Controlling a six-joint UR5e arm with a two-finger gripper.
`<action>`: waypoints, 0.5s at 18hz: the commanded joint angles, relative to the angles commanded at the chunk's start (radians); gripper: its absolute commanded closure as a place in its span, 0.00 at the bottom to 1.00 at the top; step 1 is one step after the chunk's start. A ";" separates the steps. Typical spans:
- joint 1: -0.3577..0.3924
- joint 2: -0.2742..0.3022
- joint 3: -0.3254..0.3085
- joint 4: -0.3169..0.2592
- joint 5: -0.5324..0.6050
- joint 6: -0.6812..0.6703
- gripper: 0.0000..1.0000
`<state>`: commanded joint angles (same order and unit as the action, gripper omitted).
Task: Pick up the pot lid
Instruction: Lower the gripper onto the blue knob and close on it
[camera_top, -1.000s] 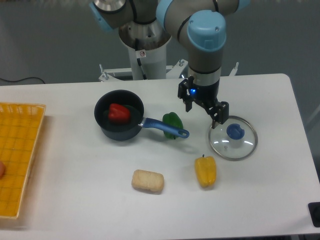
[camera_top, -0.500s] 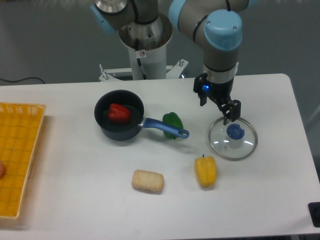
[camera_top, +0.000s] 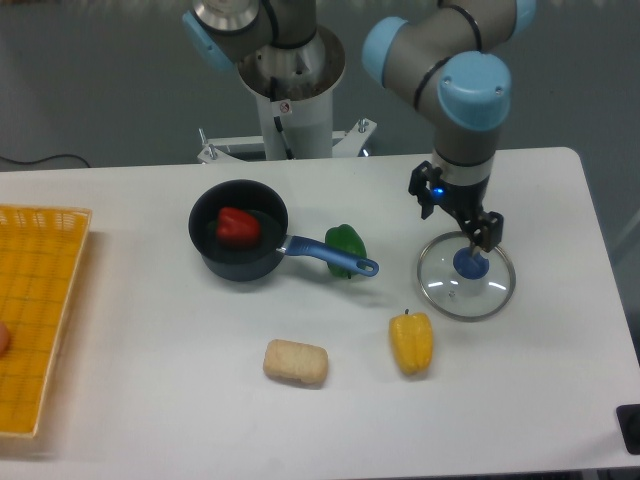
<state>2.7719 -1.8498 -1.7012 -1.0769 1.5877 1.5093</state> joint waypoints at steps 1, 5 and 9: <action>0.000 -0.012 0.003 0.008 0.002 0.021 0.00; -0.003 -0.057 0.014 0.023 0.066 0.086 0.00; -0.018 -0.121 0.037 0.040 0.130 0.193 0.00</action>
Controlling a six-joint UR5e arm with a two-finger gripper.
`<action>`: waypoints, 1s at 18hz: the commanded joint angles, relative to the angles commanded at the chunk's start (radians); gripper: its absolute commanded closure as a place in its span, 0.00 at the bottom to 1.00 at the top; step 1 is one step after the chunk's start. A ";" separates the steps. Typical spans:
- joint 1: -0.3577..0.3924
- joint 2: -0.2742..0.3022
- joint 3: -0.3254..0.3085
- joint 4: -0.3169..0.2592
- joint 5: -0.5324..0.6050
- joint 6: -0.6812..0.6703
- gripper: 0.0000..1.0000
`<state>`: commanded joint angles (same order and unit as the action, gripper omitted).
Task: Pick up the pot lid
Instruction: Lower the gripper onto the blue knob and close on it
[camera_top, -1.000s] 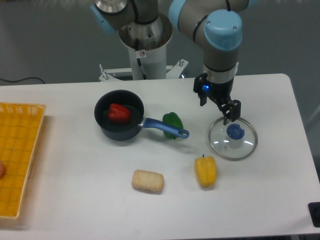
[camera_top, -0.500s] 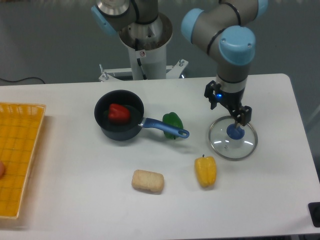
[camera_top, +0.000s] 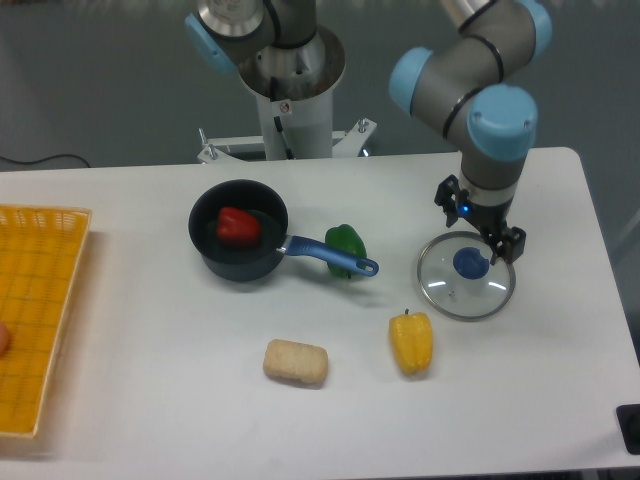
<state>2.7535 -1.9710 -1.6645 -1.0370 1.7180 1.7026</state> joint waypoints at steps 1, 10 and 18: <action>0.000 -0.014 0.011 0.000 0.000 0.011 0.00; 0.003 -0.081 0.017 0.046 -0.021 0.037 0.00; 0.012 -0.081 -0.001 0.046 -0.038 0.028 0.00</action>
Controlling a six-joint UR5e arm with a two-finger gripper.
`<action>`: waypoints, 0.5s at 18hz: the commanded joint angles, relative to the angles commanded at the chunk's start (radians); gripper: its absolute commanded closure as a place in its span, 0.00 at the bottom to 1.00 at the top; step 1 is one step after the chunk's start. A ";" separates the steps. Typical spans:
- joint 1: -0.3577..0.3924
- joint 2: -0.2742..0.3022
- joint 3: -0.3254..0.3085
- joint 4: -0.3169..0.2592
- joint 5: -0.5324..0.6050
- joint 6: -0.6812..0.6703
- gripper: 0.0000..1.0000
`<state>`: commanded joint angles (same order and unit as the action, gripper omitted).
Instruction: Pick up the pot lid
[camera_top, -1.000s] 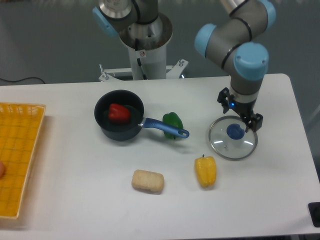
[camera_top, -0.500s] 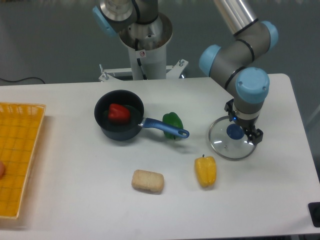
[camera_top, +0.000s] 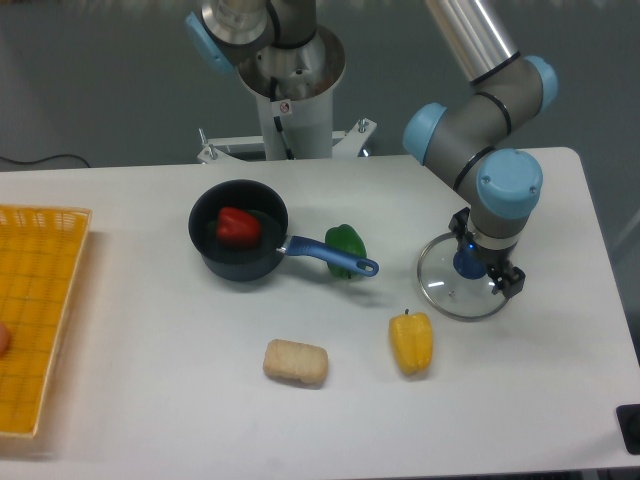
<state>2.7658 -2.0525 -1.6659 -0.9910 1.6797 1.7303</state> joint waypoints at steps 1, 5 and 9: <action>0.000 0.000 -0.002 0.000 0.000 -0.002 0.00; 0.000 -0.005 -0.008 0.000 0.000 0.000 0.00; 0.000 -0.005 -0.020 0.005 0.000 0.000 0.00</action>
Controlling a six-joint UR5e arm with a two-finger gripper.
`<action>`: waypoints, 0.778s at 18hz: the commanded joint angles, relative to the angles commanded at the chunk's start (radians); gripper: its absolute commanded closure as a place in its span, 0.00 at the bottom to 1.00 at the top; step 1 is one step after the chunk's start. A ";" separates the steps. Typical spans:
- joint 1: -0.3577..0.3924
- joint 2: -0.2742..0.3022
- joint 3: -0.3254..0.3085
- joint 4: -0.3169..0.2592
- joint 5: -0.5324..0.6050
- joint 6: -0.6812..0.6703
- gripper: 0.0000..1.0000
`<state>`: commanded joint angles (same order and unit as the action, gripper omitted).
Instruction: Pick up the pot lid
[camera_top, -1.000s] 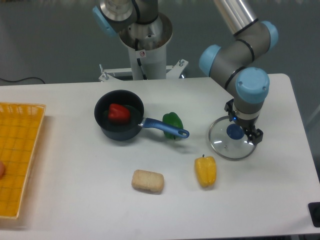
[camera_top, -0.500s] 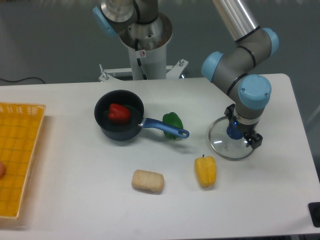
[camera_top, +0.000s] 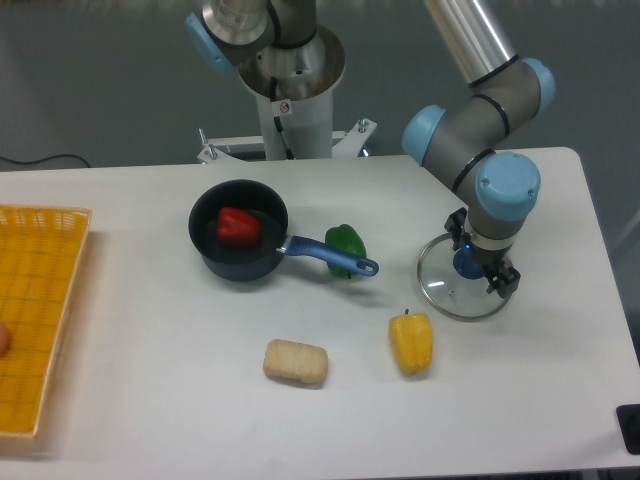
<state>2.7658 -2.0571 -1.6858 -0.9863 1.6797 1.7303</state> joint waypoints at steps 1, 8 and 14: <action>0.000 0.002 -0.002 0.000 0.000 0.000 0.00; 0.000 -0.002 -0.003 0.000 0.003 0.003 0.00; 0.008 -0.002 -0.009 0.000 0.005 0.009 0.00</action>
<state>2.7734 -2.0586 -1.6950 -0.9863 1.6843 1.7395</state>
